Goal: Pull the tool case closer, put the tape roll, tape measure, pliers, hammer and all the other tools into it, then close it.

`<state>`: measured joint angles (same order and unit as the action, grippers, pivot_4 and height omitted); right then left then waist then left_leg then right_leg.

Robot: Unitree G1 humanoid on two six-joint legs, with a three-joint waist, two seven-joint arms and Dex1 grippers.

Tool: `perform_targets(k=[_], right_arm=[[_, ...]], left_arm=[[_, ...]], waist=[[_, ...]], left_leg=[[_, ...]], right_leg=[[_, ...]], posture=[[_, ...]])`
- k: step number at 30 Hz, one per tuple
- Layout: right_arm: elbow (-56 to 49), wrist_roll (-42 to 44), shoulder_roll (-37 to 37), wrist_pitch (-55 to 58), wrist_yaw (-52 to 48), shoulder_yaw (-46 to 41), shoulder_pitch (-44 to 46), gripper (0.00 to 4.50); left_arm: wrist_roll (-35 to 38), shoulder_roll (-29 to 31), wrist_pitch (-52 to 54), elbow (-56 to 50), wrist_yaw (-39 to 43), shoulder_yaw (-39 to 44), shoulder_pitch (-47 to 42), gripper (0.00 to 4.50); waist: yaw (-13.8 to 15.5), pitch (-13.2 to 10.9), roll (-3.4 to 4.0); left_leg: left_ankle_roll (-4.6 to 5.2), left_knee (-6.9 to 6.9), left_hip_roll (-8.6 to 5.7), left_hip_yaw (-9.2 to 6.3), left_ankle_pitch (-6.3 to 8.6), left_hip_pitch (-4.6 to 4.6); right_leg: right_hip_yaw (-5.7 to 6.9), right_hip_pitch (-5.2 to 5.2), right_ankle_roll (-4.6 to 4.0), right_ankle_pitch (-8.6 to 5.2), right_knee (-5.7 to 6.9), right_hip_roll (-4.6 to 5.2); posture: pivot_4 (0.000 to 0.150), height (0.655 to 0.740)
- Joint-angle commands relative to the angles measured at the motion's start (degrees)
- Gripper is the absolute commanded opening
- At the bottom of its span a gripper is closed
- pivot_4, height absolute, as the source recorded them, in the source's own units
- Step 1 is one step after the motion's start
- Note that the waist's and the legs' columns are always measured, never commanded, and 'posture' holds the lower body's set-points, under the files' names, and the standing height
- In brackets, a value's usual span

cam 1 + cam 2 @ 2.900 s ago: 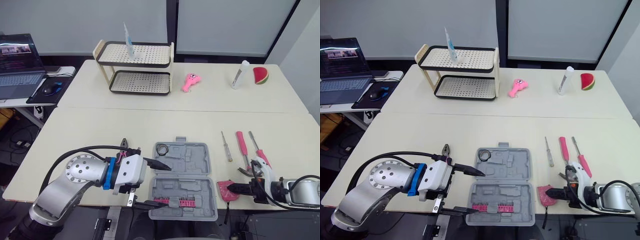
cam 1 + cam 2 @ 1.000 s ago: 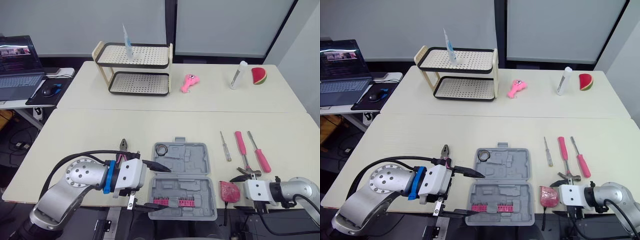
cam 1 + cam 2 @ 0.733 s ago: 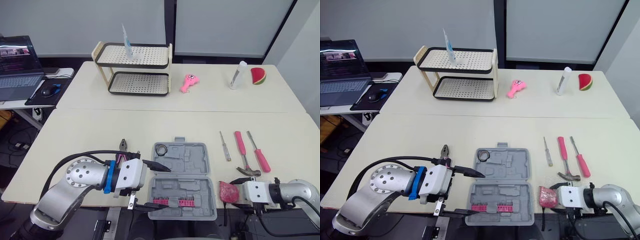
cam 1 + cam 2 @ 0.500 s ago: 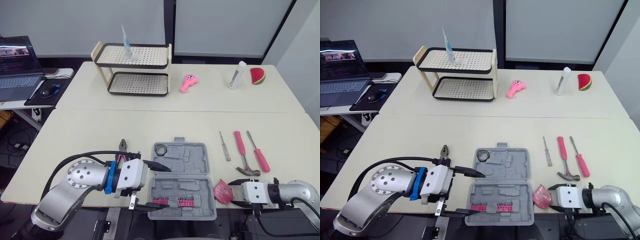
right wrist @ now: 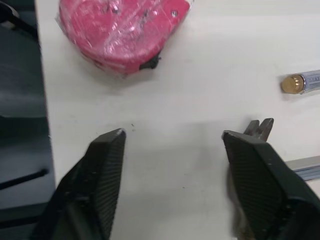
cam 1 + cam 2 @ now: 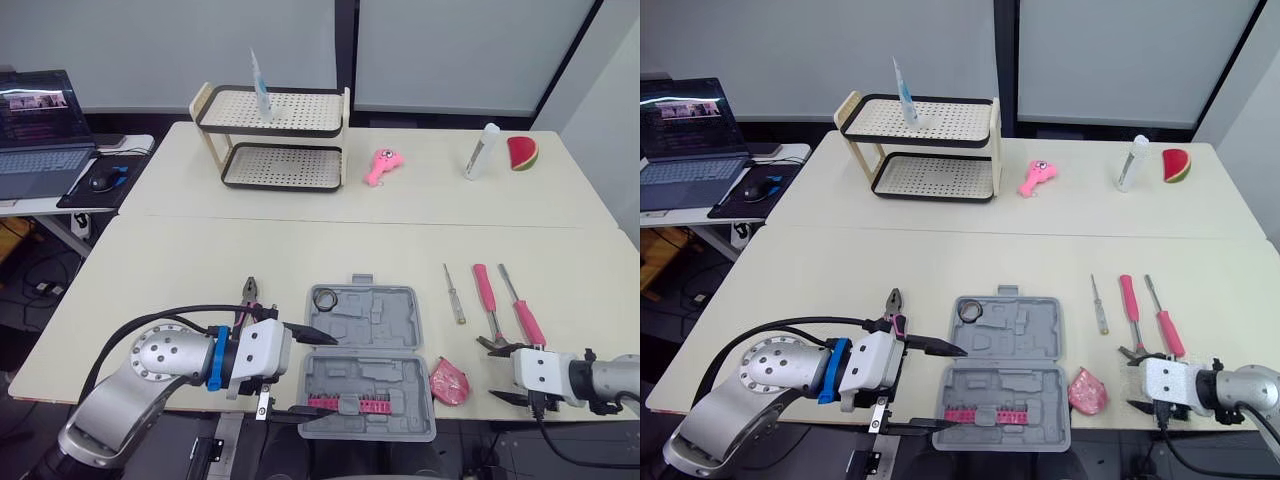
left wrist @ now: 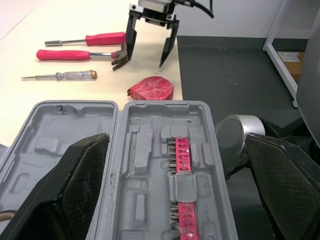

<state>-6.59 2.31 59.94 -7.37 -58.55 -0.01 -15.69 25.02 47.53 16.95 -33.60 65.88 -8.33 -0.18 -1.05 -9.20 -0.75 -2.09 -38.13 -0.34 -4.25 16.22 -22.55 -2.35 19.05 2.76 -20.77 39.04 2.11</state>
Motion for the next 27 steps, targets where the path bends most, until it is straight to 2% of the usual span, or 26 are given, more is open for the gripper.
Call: perform_targets(k=[1,5,10,18,27], right_arm=[[-8.6,3.3,0.4,7.9,-0.5,-3.0,-2.4,4.44],[-17.3,1.7,-3.8,18.3,5.2,-1.5,-4.2,4.44],[-20.9,-1.9,-8.7,26.2,10.8,1.3,-4.8,4.44],[-23.6,-3.4,-11.6,30.0,13.4,3.6,-7.4,4.44],[-28.6,1.5,-10.1,30.0,10.2,-3.5,-9.7,4.44]], left_arm=[[0.9,0.6,-0.4,-1.3,0.3,1.3,0.2,4.5],[1.0,0.3,0.1,-1.4,0.0,0.8,-0.3,4.5],[1.0,0.0,0.2,-1.6,-0.2,0.3,-0.7,4.5],[0.8,0.1,0.1,-1.6,0.0,0.2,-0.9,4.5],[0.9,0.1,-0.1,-1.5,0.3,0.4,-0.8,4.5]], waist=[[0.0,0.0,-0.01],[0.1,0.0,0.0],[0.1,0.0,-0.01],[0.1,0.1,-0.15],[0.1,0.1,-0.12]], left_leg=[[0.0,0.0,0.0,0.0,0.0,-0.01],[0.0,-0.01,0.01,-0.04,0.0,-0.01],[0.0,-0.02,-0.05,-0.03,0.0,-0.04],[0.0,0.01,0.01,-0.05,0.0,0.01],[0.0,0.01,-0.02,-0.03,0.0,0.0]], right_leg=[[0.0,0.0,0.0,0.0,0.0,0.0],[0.02,0.0,0.0,0.0,0.01,-0.01],[0.02,0.01,0.0,0.0,0.0,0.02],[0.03,0.01,0.0,0.0,0.0,-0.04],[0.02,0.01,0.0,0.0,0.0,-0.02]], posture=[[0.15,0.729],[0.15,0.729],[0.15,0.729],[0.15,0.729],[0.15,0.729]])
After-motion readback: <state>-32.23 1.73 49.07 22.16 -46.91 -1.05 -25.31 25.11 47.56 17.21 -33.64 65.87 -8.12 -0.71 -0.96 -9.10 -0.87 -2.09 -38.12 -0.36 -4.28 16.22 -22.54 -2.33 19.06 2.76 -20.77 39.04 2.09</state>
